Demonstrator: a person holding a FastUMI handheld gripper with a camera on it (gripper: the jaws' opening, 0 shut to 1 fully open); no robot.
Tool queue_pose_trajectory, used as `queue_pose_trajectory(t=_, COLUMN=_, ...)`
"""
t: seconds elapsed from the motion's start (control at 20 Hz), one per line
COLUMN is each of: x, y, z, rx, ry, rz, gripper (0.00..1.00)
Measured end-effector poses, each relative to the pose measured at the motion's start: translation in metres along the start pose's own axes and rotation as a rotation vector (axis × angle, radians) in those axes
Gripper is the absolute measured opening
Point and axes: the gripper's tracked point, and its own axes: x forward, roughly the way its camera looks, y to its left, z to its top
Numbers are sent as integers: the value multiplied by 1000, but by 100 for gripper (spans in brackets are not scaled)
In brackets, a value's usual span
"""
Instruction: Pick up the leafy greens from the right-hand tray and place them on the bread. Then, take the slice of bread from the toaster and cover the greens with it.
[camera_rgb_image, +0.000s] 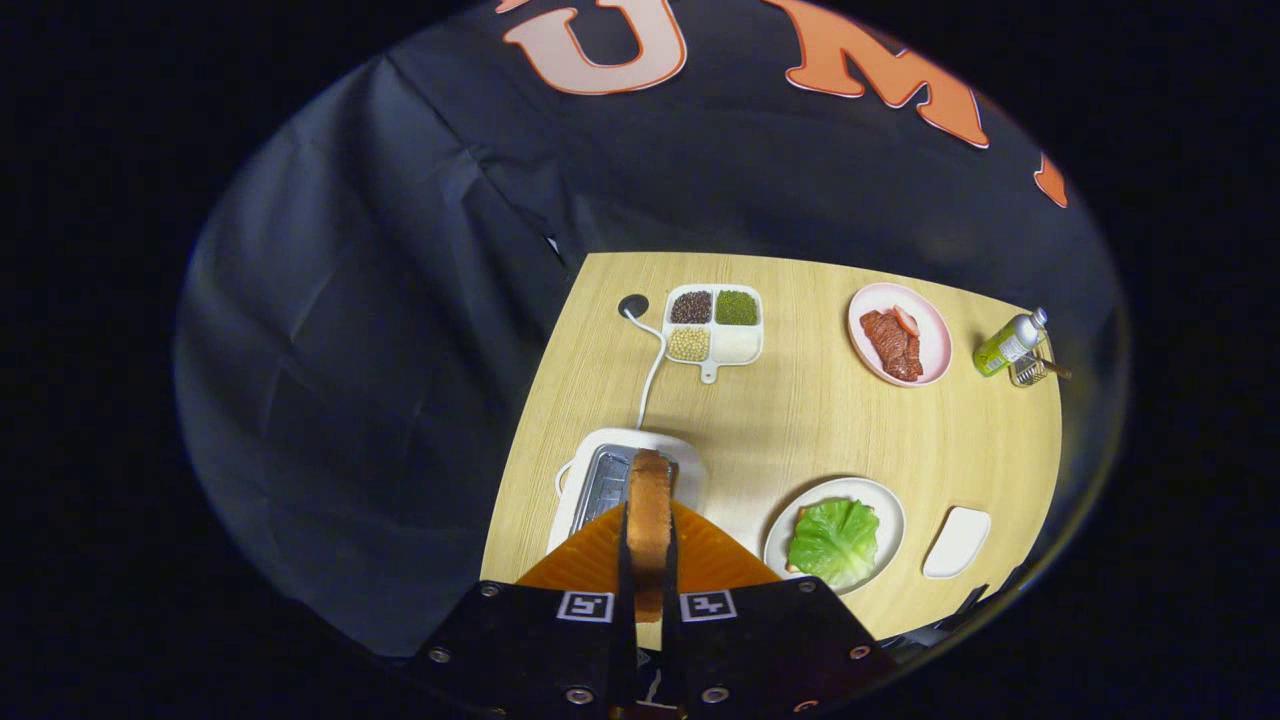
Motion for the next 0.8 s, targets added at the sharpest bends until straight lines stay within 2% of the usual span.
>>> queue_pose_trajectory(t=0.4, x=-21, y=-95, z=-29, rx=104, ry=-27, rz=18, gripper=10)
queue_pose_trajectory(t=0.65, x=-1, y=-152, z=-64, rx=195, ry=0, rz=74, gripper=10)
queue_pose_trajectory(t=0.8, x=14, y=-171, z=-82, rx=236, ry=16, rz=138, gripper=10)
